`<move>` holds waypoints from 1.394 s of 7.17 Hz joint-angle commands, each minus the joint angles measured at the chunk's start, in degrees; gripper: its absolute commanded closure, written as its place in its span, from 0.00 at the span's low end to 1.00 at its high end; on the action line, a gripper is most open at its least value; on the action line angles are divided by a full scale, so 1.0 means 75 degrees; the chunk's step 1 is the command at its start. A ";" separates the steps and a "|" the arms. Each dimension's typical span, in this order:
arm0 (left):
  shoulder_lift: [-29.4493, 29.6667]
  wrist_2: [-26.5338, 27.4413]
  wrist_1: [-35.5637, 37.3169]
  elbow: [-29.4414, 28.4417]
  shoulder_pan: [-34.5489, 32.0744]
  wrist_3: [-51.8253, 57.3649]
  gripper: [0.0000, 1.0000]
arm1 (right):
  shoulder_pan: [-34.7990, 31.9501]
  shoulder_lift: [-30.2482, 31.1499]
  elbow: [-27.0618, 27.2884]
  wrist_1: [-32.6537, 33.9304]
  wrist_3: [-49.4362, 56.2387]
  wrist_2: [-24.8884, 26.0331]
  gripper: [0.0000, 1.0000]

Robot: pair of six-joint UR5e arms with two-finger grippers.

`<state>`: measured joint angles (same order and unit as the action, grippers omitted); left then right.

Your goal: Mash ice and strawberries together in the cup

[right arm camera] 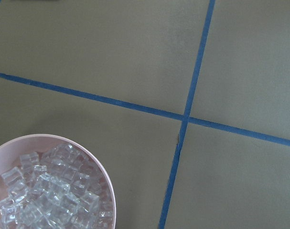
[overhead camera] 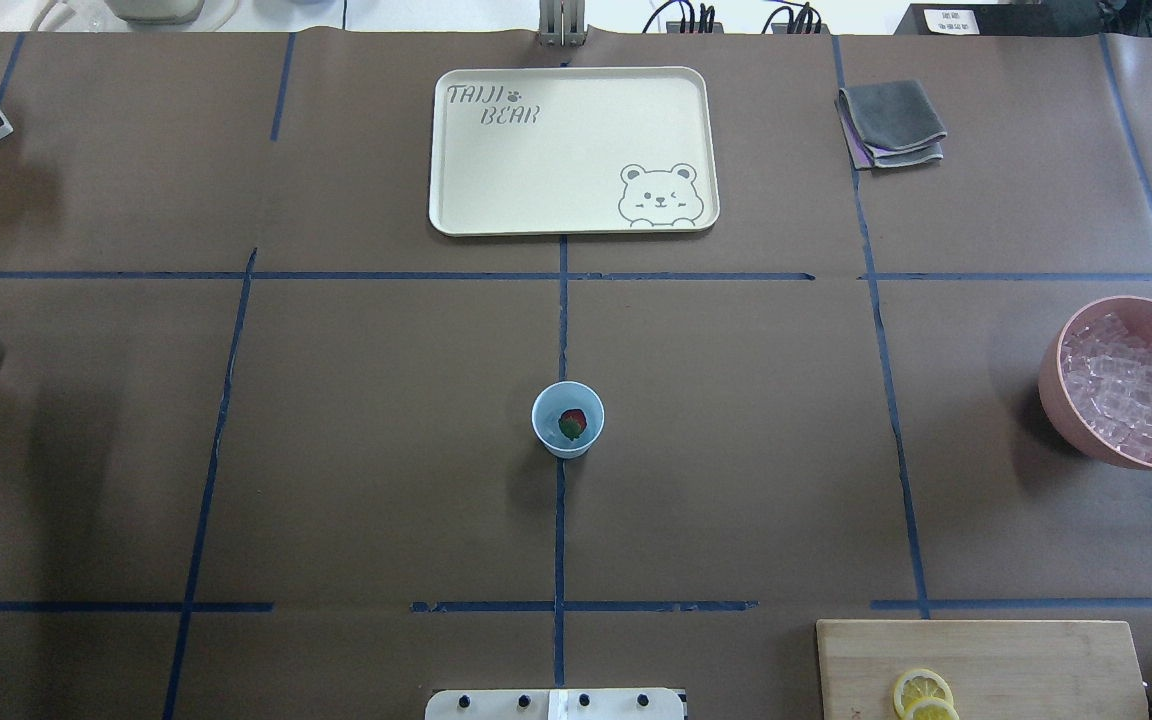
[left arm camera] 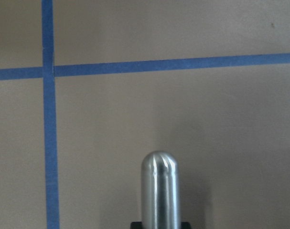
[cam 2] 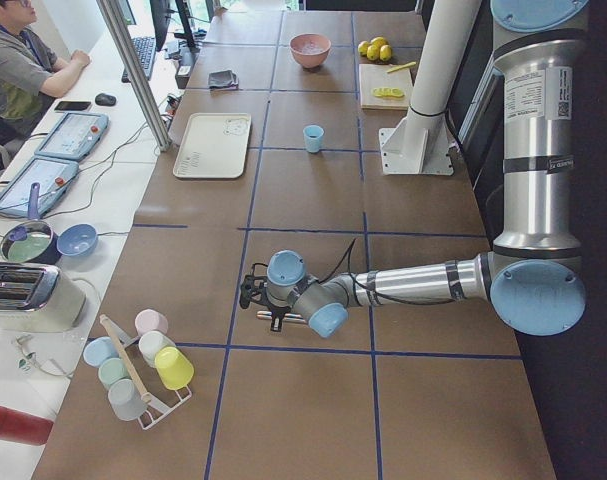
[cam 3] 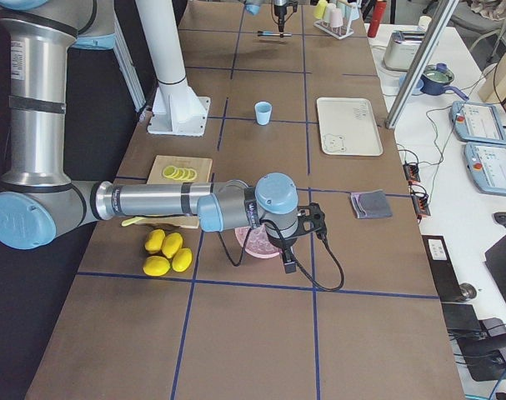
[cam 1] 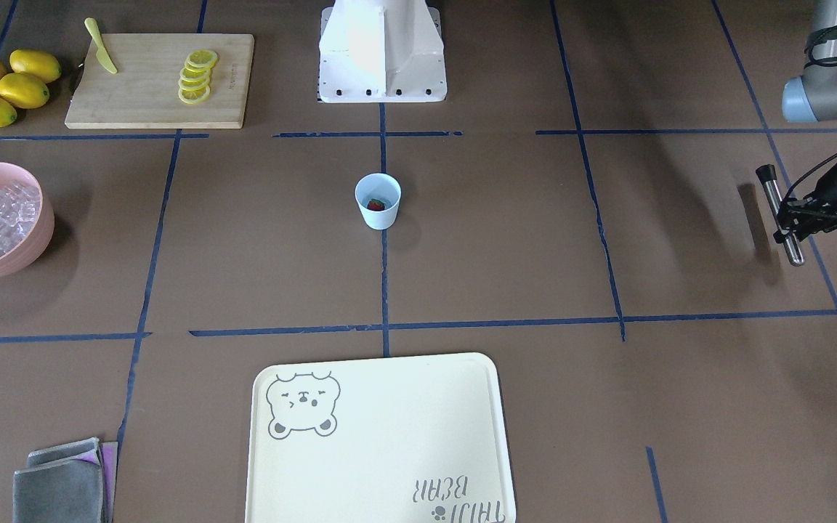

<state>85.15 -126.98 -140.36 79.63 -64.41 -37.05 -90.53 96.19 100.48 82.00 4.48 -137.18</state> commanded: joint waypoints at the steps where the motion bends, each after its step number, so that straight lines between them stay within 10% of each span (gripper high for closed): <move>1: -0.0044 0.0230 -0.0035 -0.0059 -0.0002 0.0018 0.88 | 0.0000 -0.0005 0.0008 0.0000 0.0000 -0.0003 0.01; 3: -0.0044 0.0243 -0.0058 -0.0130 -0.0014 0.0018 0.00 | 0.0000 -0.0005 0.0020 0.0000 0.0000 -0.0003 0.01; 7: 0.0003 0.0138 0.0104 -0.0071 -0.0270 0.0030 0.00 | -0.0011 -0.0005 0.0020 -0.0012 0.0012 0.0032 0.01; 10: 0.0084 -0.0319 0.2473 0.0827 -0.1216 0.2070 0.00 | 0.0000 0.0007 0.0020 -0.0023 0.0024 0.0009 0.01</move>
<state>85.56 -128.51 -130.18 82.56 -69.85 -29.15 -90.56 96.17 100.69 81.89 4.63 -137.07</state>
